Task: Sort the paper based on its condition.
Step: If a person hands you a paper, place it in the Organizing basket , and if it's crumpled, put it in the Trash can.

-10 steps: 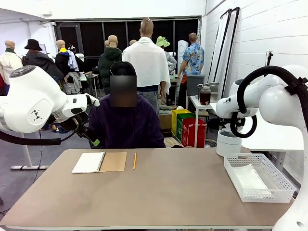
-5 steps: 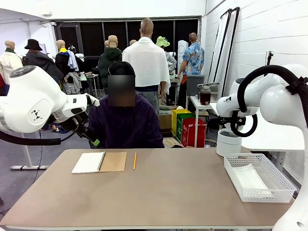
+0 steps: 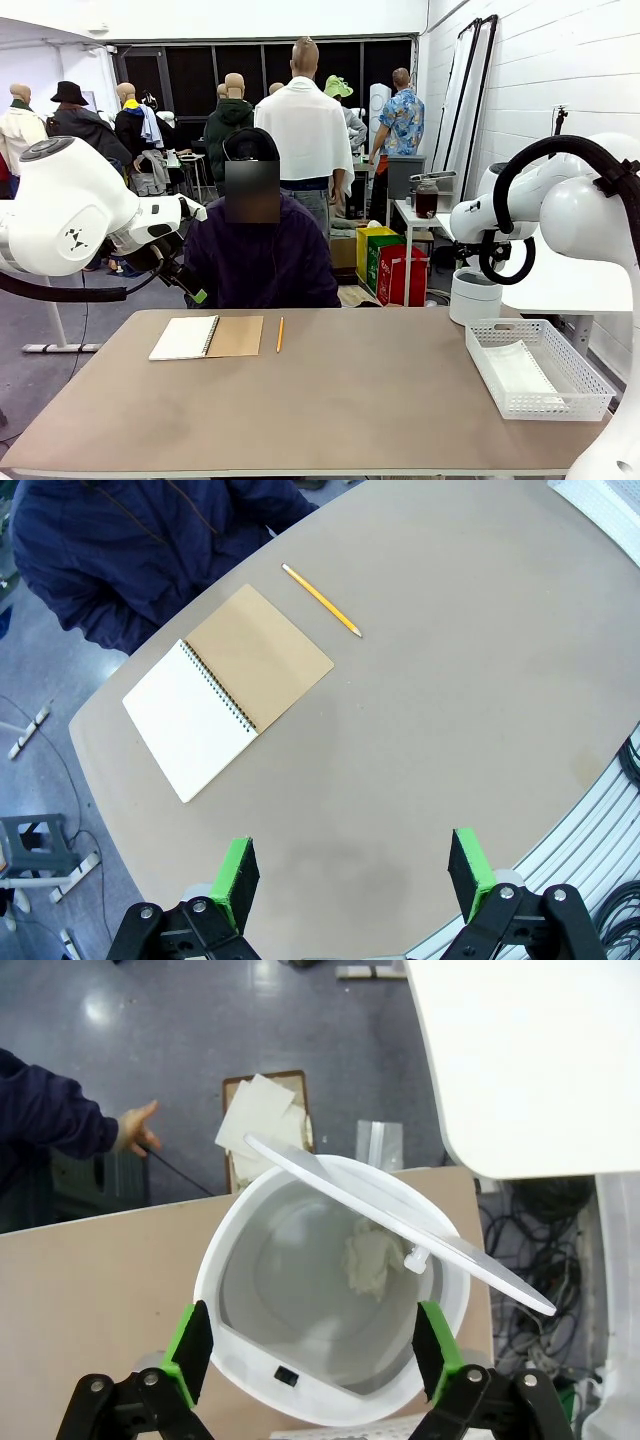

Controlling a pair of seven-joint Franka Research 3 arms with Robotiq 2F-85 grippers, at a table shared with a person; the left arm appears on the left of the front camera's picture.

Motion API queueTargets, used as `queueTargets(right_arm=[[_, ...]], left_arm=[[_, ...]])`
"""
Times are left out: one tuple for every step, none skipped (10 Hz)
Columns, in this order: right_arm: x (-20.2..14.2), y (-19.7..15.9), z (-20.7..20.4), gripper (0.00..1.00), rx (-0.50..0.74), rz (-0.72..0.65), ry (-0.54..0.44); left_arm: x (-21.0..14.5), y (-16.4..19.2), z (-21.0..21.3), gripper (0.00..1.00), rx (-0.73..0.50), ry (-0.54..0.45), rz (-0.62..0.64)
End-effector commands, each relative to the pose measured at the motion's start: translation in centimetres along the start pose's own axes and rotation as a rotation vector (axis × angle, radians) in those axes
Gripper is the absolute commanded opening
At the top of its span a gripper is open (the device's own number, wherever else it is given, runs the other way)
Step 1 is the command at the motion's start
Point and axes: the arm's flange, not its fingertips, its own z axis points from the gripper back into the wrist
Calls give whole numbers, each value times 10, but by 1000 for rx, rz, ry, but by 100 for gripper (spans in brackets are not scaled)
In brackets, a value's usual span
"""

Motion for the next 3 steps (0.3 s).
queueTargets(right_arm=[[0,2,0,100,3,-1,-7],[0,2,0,100,3,-1,-7],[0,2,0,100,3,-1,-7]], left_arm=[[-1,1,0,100,-3,3,4],[-1,1,0,100,-3,3,4],[-1,1,0,100,-3,3,4]])
